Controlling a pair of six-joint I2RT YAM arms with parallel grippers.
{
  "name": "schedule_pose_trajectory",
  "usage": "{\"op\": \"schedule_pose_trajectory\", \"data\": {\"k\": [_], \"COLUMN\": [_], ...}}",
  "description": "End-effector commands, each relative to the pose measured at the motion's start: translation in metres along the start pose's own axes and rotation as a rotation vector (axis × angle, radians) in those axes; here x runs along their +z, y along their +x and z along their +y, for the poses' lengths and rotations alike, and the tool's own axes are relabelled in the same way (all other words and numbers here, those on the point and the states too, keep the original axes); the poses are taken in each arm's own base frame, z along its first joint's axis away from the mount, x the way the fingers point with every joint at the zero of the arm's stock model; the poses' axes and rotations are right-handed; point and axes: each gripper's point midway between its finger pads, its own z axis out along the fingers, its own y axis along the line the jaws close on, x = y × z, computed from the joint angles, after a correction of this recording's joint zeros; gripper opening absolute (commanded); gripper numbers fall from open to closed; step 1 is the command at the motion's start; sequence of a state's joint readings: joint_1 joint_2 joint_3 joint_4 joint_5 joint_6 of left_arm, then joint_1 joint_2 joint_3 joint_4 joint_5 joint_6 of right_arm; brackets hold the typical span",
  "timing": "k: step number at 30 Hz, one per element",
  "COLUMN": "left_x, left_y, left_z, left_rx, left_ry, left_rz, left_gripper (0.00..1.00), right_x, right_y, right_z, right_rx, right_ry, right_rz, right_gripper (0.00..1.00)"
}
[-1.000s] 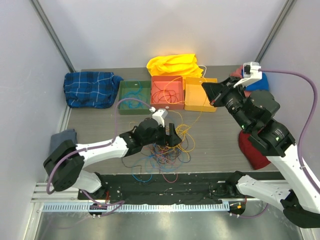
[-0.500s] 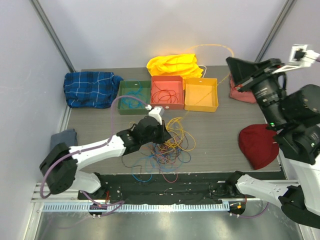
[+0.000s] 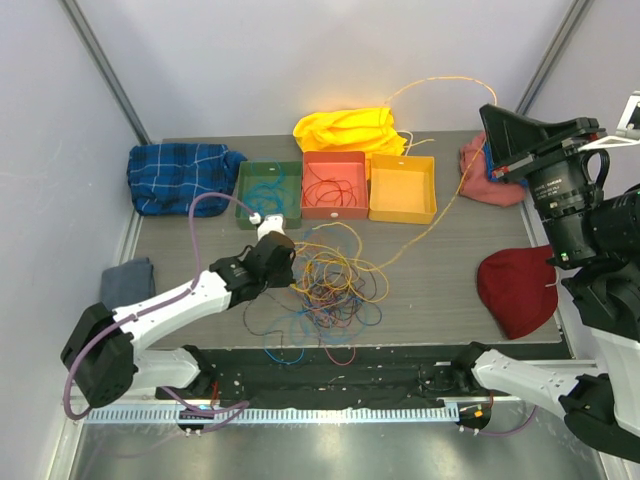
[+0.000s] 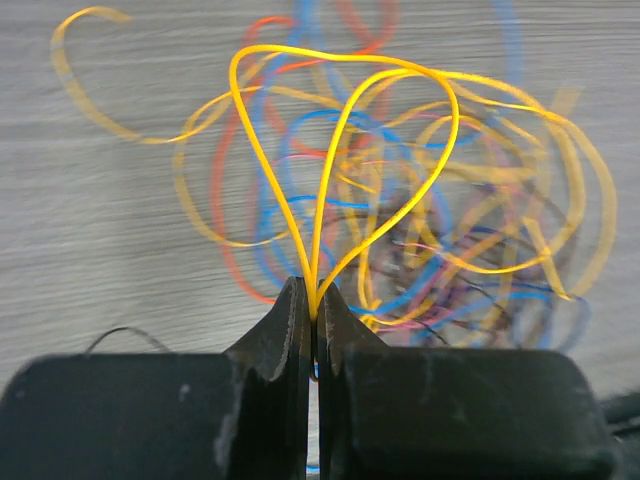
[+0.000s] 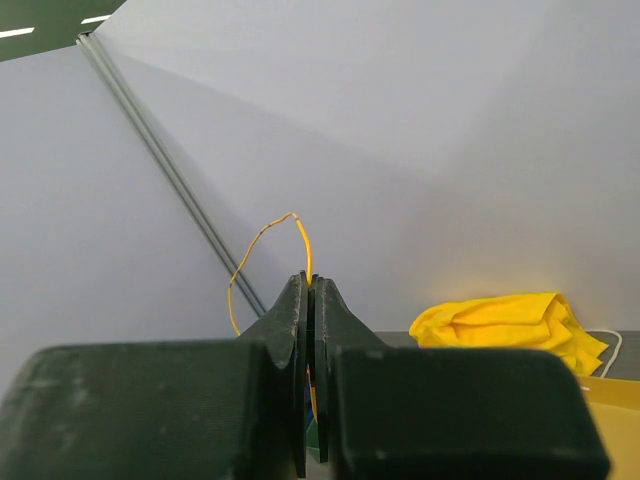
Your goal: Untangle the cables
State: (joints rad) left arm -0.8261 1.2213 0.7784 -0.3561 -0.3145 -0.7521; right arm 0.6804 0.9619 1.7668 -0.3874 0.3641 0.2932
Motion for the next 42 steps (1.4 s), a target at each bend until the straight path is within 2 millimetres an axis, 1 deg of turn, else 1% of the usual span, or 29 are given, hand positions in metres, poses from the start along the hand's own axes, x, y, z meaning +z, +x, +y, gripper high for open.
{"op": "schedule_pose_trajectory", "data": {"k": [1, 2, 3, 4, 5, 6, 7, 8, 9, 11, 12, 15, 16, 17, 19, 20, 24, 25, 26, 28, 29, 31, 32, 34, 35, 36, 38, 39, 42], "left_x": [0.005, 0.005, 0.006, 0.005, 0.004, 0.002, 0.0, -0.002, -0.004, -0.011, -0.013, -0.023, -0.024, -0.029, -0.031, -0.035, -0.037, -0.037, -0.036, -0.036, -0.036, -0.038, -0.038, -0.042, -0.042, -0.043, -0.045, -0.045, -0.046], "left_y": [0.013, 0.012, 0.012, 0.011, 0.009, 0.005, 0.002, -0.002, -0.003, -0.011, -0.011, -0.018, -0.015, -0.017, -0.012, -0.014, -0.005, -0.003, 0.0, 0.003, 0.006, 0.008, 0.011, 0.011, 0.011, 0.013, 0.011, 0.011, 0.01], "left_z": [0.025, 0.023, 0.022, 0.02, 0.018, 0.015, 0.014, 0.014, 0.015, 0.014, 0.015, 0.01, 0.011, 0.009, 0.012, 0.011, 0.02, 0.021, 0.023, 0.024, 0.025, 0.023, 0.024, 0.022, 0.023, 0.024, 0.025, 0.026, 0.027], "left_rx": [-0.028, -0.035, -0.039, -0.041, -0.041, -0.044, -0.05, -0.055, -0.058, -0.068, -0.069, -0.089, -0.089, -0.096, -0.102, -0.11, -0.123, -0.125, -0.129, -0.135, -0.138, -0.148, -0.157, -0.167, -0.17, -0.171, -0.172, -0.168, -0.167], "left_ry": [-0.093, -0.087, -0.083, -0.074, -0.068, -0.059, -0.053, -0.054, -0.054, -0.034, -0.029, 0.024, 0.031, 0.056, 0.061, 0.075, 0.074, 0.073, 0.067, 0.066, 0.066, 0.08, 0.084, 0.106, 0.109, 0.113, 0.115, 0.113, 0.105], "left_rz": [0.055, 0.052, 0.052, 0.053, 0.05, 0.041, 0.032, 0.016, 0.004, -0.033, -0.04, -0.077, -0.073, -0.083, -0.083, -0.097, -0.099, -0.096, -0.088, -0.077, -0.071, -0.064, -0.061, -0.067, -0.068, -0.069, -0.085, -0.086, -0.091], "left_gripper": [0.0, 0.0, 0.04, 0.12, 0.24, 0.56, 0.69, 0.79, 1.0, 1.0, 1.0, 1.0, 1.0, 1.0, 1.0, 1.0, 1.0, 1.0, 1.0, 1.0, 1.0, 1.0, 1.0, 1.0, 1.0, 1.0, 1.0, 1.0, 1.0], "right_x": [0.001, 0.001, 0.0, 0.0, 0.0, 0.0, 0.001, 0.001, 0.003, 0.005, 0.007, 0.015, 0.021, 0.025, 0.031, 0.04, 0.061, 0.066, 0.076, 0.089, 0.101, 0.112, 0.121, 0.131, 0.136, 0.142, 0.151, 0.154, 0.16], "right_y": [-0.005, 0.0, 0.011, 0.016, 0.02, 0.032, 0.037, 0.042, 0.054, 0.065, 0.074, 0.099, 0.11, 0.119, 0.131, 0.145, 0.162, 0.163, 0.167, 0.174, 0.181, 0.188, 0.189, 0.193, 0.184, 0.195, 0.195, 0.2, 0.209], "right_z": [-0.003, -0.005, -0.009, -0.012, -0.015, -0.021, -0.024, -0.03, -0.035, -0.042, -0.049, -0.06, -0.064, -0.069, -0.08, -0.086, -0.102, -0.105, -0.117, -0.128, -0.145, -0.161, -0.178, -0.19, -0.196, -0.205, -0.21, -0.22, -0.232], "right_rx": [-0.013, -0.009, -0.014, -0.018, -0.019, -0.028, -0.033, -0.042, -0.056, -0.071, -0.086, -0.113, -0.127, -0.141, -0.171, -0.192, -0.228, -0.232, -0.249, -0.249, -0.247, -0.229, -0.22, -0.219, -0.217, -0.226, -0.229, -0.238, -0.236], "right_ry": [0.013, 0.019, 0.028, 0.036, 0.051, 0.067, 0.08, 0.105, 0.122, 0.152, 0.182, 0.224, 0.244, 0.269, 0.326, 0.35, 0.421, 0.433, 0.471, 0.484, 0.523, 0.539, 0.574, 0.591, 0.599, 0.609, 0.609, 0.625, 0.636], "right_rz": [-0.03, -0.018, 0.001, 0.011, 0.012, 0.033, 0.041, 0.046, 0.069, 0.081, 0.092, 0.12, 0.135, 0.148, 0.161, 0.182, 0.192, 0.185, 0.19, 0.202, 0.209, 0.223, 0.217, 0.222, 0.204, 0.227, 0.225, 0.238, 0.25], "right_gripper": [0.01, 0.01, 0.01, 0.01, 0.01, 0.01, 0.01, 0.01, 0.01, 0.01, 0.01, 0.01, 0.01, 0.01, 0.01, 0.01, 0.01, 0.01, 0.01, 0.01, 0.01, 0.01, 0.01, 0.01, 0.01, 0.01, 0.01, 0.01, 0.01]}}
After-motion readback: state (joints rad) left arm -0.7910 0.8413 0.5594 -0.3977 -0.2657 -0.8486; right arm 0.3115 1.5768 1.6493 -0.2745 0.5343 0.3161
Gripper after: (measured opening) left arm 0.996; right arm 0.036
